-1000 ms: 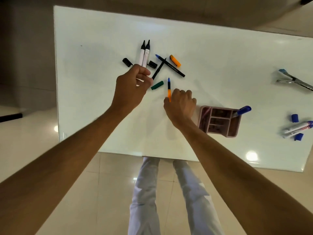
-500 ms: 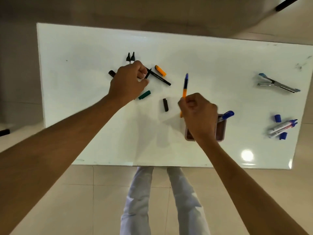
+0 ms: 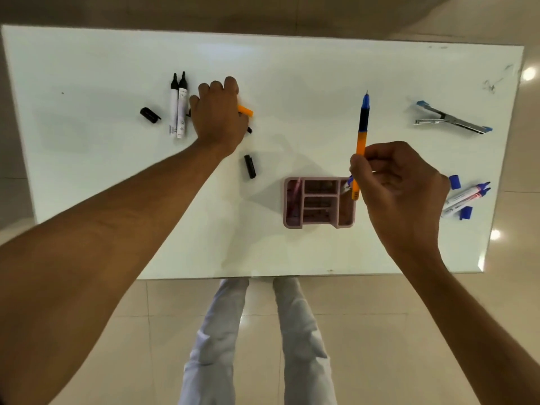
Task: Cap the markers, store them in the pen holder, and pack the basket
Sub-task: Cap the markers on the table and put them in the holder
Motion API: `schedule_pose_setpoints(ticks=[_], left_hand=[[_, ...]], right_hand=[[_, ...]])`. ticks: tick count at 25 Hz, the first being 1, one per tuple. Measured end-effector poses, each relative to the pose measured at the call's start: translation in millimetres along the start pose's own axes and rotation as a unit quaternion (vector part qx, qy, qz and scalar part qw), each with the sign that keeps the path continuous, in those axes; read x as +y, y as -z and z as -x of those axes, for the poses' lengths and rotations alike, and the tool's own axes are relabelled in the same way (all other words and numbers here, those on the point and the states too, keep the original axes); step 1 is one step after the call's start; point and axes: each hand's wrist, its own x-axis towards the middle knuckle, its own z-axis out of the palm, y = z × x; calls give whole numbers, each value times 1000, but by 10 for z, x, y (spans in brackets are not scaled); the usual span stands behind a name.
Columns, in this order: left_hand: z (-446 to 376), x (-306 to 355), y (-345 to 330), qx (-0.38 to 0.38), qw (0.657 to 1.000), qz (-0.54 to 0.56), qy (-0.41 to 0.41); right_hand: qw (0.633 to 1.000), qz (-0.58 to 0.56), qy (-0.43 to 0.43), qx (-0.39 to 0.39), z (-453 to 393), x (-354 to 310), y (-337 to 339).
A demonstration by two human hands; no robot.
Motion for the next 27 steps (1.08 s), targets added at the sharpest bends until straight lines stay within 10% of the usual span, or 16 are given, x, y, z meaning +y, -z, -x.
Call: schedule_pose_setpoints(ticks=[27], left_hand=[[192, 211, -114, -33, 974, -110, -197]], right_hand=[[997, -50, -24, -58, 596, 273, 178]])
